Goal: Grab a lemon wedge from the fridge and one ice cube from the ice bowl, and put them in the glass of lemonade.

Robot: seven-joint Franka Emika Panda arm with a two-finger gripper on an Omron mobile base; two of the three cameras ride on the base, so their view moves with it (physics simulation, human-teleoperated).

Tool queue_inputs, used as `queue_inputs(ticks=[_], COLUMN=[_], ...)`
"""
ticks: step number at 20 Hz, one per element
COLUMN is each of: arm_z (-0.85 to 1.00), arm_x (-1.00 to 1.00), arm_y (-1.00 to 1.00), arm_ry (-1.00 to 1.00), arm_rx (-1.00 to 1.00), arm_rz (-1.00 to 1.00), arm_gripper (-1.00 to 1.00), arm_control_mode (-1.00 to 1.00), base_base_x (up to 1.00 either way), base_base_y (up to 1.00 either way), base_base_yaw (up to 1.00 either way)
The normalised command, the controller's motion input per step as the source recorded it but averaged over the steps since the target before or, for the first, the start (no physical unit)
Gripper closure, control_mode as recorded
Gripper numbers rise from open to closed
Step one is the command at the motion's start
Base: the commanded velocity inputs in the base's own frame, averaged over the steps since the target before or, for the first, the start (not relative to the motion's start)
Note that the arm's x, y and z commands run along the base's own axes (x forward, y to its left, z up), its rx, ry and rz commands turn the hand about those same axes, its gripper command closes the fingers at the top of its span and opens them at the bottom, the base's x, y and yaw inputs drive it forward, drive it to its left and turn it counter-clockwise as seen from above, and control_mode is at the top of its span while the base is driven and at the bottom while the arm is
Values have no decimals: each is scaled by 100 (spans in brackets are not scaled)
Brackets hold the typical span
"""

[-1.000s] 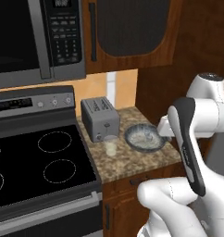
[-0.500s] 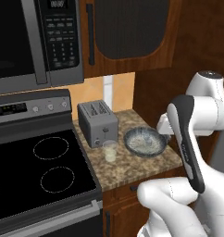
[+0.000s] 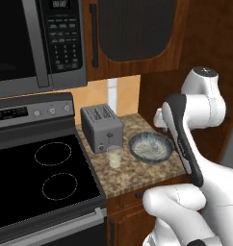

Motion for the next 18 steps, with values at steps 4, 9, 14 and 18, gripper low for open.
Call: queue_inputs(ticks=[4, 9, 14, 18], arm_z=[-47, -85, -38, -15], arm_x=[100, 57, 18, 30], arm_y=[14, -7, -2, 0], arm_ry=[0, 5, 6, 2], arm_rx=[-1, 0, -4, -3], arm_rz=[0, 0, 0, 0], arm_gripper=[-100, -100, -100, -100], arm_control_mode=[-100, -100, -100, -100], base_base_x=[0, 0, 0, 0], base_base_y=[0, 0, 0, 0], base_base_yaw=[0, 0, 0, 0])
